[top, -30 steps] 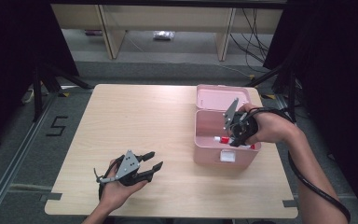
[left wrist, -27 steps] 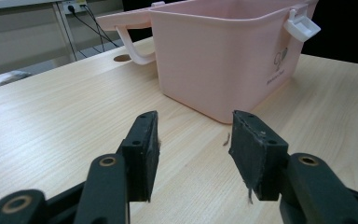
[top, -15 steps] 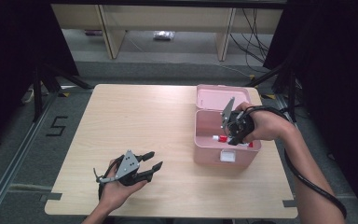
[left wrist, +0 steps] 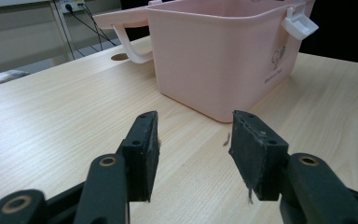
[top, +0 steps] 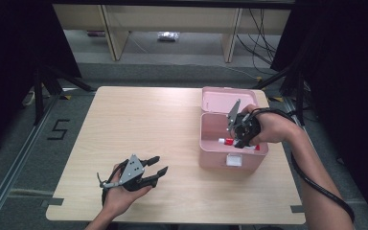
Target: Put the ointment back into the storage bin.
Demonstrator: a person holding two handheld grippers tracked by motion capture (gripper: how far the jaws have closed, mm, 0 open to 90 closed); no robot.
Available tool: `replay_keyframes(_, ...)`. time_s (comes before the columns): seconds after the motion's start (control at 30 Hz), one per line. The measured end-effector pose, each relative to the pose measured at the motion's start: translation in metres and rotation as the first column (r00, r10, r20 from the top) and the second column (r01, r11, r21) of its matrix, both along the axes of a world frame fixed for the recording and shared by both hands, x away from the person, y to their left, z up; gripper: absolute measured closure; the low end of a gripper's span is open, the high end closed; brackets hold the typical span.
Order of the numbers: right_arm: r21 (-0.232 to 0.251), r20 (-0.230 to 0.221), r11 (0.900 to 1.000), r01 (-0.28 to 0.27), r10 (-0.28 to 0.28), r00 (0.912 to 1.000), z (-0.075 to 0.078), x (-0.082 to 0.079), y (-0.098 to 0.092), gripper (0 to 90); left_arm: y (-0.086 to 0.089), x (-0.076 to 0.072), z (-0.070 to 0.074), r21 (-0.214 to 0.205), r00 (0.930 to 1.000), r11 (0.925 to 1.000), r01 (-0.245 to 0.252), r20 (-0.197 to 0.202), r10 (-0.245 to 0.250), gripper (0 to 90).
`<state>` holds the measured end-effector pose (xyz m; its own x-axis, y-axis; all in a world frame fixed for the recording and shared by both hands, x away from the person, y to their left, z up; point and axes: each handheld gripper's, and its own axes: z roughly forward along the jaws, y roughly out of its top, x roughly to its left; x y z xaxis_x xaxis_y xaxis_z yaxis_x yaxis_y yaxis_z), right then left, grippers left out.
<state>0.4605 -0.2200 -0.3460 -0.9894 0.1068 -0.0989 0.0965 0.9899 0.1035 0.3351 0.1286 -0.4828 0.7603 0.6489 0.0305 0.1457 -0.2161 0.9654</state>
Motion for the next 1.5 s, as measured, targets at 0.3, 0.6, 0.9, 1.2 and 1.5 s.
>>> replay_keyframes(0.3,-0.010,-0.007,0.9999,0.000,0.000,1.0000,-0.004,0.005,-0.001,71.8,-0.001,-0.001,-0.001,0.013,1.0000,0.9999,0.001,-0.008,0.000,51.2)
replay_keyframes(0.6,-0.001,-0.025,0.9988,0.049,-0.049,0.9985,-0.007,0.005,0.001,71.8,-0.001,-0.001,0.000,0.012,1.0000,0.9999,0.000,-0.005,0.000,51.2)
replay_keyframes(0.9,0.004,-0.020,0.9997,0.025,-0.025,0.9995,-0.012,0.011,0.000,71.8,-0.002,-0.002,-0.001,0.011,0.9999,0.9999,0.003,-0.011,-0.003,51.1)
replay_keyframes(1.2,-0.003,-0.033,0.9999,0.013,-0.013,0.9994,-0.018,0.017,-0.001,71.8,-0.003,-0.001,-0.002,0.003,0.9999,0.9999,0.010,-0.007,-0.010,51.2)
replay_keyframes(1.5,-0.015,-0.030,0.9991,0.039,-0.040,0.9988,-0.019,0.018,-0.001,71.8,-0.002,-0.002,-0.001,0.021,0.9999,0.9998,0.002,-0.013,-0.002,51.1)
